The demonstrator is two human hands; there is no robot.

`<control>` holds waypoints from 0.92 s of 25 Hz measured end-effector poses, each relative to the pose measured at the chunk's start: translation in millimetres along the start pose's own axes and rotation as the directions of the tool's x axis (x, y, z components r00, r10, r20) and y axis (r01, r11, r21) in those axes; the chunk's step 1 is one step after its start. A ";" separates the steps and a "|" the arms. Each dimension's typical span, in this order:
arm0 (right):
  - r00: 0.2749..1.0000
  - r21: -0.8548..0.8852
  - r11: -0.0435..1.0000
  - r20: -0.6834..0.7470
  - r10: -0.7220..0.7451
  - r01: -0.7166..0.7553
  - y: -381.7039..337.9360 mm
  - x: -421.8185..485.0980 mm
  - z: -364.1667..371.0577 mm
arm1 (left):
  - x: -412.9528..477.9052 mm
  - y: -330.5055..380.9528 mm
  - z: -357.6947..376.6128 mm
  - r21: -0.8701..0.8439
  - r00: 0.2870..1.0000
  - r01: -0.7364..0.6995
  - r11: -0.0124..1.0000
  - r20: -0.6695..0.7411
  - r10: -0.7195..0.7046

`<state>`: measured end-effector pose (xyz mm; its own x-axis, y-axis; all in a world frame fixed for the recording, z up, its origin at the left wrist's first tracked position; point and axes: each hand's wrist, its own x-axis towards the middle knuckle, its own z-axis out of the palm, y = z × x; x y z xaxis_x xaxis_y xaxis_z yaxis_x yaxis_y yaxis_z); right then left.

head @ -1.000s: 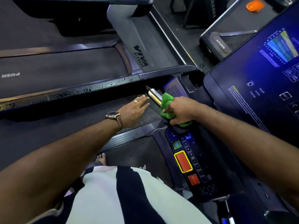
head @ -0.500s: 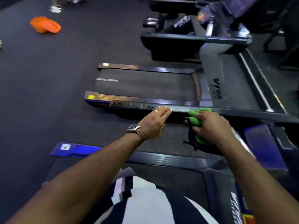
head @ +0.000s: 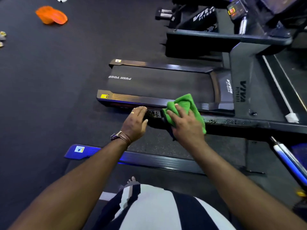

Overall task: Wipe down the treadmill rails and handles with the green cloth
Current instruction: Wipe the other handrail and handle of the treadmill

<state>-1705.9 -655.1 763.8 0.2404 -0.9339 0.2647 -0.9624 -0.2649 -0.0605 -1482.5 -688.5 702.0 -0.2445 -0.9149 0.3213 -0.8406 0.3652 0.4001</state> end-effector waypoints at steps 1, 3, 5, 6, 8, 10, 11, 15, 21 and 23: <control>0.998 -0.012 0.998 0.018 -0.055 0.056 -15.5 9.3 19.6 | 0.6 -7.9 4.5 -0.047 0.998 0.057 0.997 -0.009 -0.057; 0.984 -0.003 0.990 0.111 -0.142 0.144 -43.3 20.9 52.6 | 2.2 -16.6 11.0 -0.153 0.985 0.172 0.973 -0.006 -0.174; 0.969 -0.015 0.989 0.202 -0.140 0.146 -59.3 23.1 73.7 | 2.8 -24.9 12.9 -0.268 0.979 0.205 0.941 0.052 -0.199; 0.967 -0.034 0.990 0.220 -0.125 0.135 -58.2 20.2 76.4 | 3.0 -28.0 12.8 -0.311 0.979 0.202 0.929 0.071 -0.189; 0.977 -0.069 0.990 0.185 -0.106 0.121 -40.1 10.8 76.2 | 4.3 -36.1 15.4 -0.354 0.975 0.221 0.909 0.095 -0.200; 0.987 -0.108 0.993 0.159 -0.021 0.038 -16.8 9.0 72.9 | 3.9 -43.0 20.8 -0.374 0.972 0.233 0.898 0.087 -0.216; 0.985 -0.133 0.991 0.164 0.057 -0.036 -12.1 15.3 72.4 | 3.5 -43.3 23.1 -0.385 0.973 0.230 0.894 0.072 -0.220; 0.953 -0.161 0.986 0.290 0.092 -0.046 -45.1 57.2 77.5 | 2.6 -42.0 26.0 -0.437 0.973 0.218 0.873 0.035 -0.226; 0.800 0.100 0.972 0.553 -0.231 0.212 -4.1 91.8 44.7 | -9.6 -47.3 18.0 -0.416 0.949 0.298 0.859 0.033 -0.313; 0.681 0.144 0.989 0.727 -0.091 -0.023 -10.0 130.4 49.7 | -14.3 -49.0 14.3 -0.388 0.936 0.316 0.866 -0.019 -0.350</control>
<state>-1658.6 -786.2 751.1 0.3429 -0.7864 -0.5138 -0.9392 -0.2756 -0.2049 -1444.7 -695.7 665.5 0.0748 -0.9814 0.1770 -0.6179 0.0937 0.7806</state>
